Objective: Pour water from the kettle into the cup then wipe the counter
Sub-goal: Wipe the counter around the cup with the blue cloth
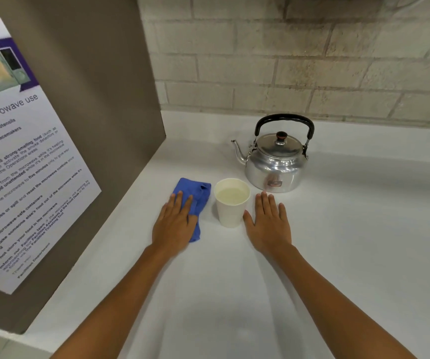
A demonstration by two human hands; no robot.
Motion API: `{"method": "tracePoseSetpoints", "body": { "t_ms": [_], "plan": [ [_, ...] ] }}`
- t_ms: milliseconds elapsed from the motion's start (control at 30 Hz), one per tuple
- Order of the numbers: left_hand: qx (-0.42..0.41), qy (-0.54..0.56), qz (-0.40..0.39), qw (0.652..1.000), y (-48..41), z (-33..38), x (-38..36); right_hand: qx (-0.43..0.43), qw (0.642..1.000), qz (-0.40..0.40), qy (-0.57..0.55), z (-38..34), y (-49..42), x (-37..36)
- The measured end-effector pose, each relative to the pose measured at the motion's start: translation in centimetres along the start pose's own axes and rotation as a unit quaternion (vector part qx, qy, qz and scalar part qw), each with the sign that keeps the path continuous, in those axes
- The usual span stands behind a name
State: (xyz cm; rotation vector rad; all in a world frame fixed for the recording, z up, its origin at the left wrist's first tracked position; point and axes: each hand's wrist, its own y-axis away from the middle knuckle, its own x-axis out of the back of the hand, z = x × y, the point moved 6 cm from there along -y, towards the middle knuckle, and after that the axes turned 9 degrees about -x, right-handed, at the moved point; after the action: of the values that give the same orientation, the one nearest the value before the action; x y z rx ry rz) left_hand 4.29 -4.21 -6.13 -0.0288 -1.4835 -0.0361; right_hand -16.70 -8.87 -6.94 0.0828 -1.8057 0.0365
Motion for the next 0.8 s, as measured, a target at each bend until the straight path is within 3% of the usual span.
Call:
{"method": "tracePoseSetpoints", "body": {
  "t_ms": [133, 267, 367, 533, 667, 767, 800],
  "plan": [
    [0.053, 0.059, 0.043, 0.996, 4.2, -1.4, 0.2, 0.002, 1.0, 0.0, -0.003, 0.0, 0.0, 0.0],
    [0.017, 0.029, 0.076, 0.997, 8.6, 3.7, -0.4, -0.005, 1.0, 0.006, 0.006, -0.1, -0.2, -0.2],
    [-0.01, 0.033, 0.052, 0.998, 7.4, 5.0, -1.0, -0.005, 1.0, 0.003, 0.014, 0.0, -0.2, -0.3],
    [0.024, 0.018, 0.026, 0.999, 7.7, 2.4, -0.1, -0.005, 1.0, -0.001, 0.009, 0.0, 0.0, -0.1],
    [0.011, 0.017, 0.011, 1.0, 10.6, 5.8, -0.2, -0.008, 1.0, 0.001, 0.01, 0.0, 0.0, -0.2],
    [-0.012, -0.019, 0.053, 0.998, 9.8, 6.9, 0.5, -0.006, 1.0, 0.0, 0.011, 0.0, -0.1, -0.2],
    [0.002, -0.003, 0.018, 1.0, 9.4, 6.3, 0.1, -0.007, 1.0, 0.0, 0.011, 0.1, -0.1, -0.2]
  ]
}}
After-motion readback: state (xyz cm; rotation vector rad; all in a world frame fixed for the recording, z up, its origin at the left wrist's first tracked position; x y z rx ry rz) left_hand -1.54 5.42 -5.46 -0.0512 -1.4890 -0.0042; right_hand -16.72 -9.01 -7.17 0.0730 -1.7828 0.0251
